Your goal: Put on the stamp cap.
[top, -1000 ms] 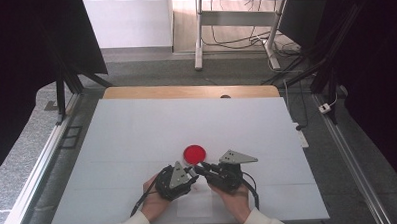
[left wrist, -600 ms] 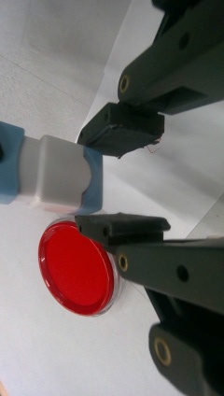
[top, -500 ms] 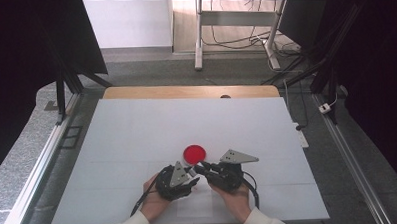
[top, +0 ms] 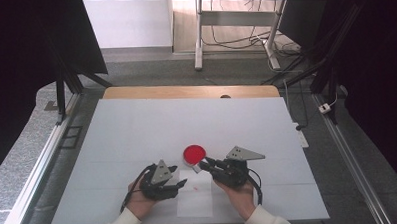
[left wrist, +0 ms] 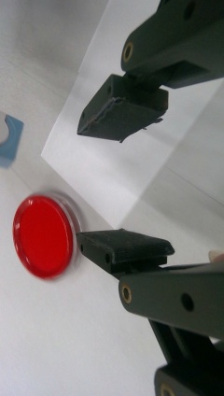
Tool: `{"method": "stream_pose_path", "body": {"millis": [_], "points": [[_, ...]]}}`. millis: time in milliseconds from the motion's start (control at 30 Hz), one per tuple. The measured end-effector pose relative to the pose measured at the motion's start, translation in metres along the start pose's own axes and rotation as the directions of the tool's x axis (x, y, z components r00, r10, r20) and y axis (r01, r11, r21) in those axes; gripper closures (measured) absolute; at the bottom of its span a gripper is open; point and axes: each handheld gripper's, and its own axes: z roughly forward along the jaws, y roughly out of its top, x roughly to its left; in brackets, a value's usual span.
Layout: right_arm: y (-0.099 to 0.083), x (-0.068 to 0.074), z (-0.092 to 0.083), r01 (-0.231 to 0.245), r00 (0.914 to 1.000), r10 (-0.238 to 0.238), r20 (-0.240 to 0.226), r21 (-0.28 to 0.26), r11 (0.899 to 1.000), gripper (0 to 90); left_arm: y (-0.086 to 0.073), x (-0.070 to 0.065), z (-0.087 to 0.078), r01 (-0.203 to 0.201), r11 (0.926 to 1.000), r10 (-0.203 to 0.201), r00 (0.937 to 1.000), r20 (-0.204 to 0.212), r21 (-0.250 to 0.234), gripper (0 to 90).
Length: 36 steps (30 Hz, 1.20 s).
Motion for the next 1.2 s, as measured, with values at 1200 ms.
{"method": "stream_pose_path", "body": {"millis": [1200], "points": [[0.010,-0.025,-0.016,0.095,0.9909,-0.095,0.096,-0.003,0.995,75.1,-0.052,0.036,-0.071,0.136,0.9899,-0.139,0.9849,-0.103,-0.039,38.6]]}}
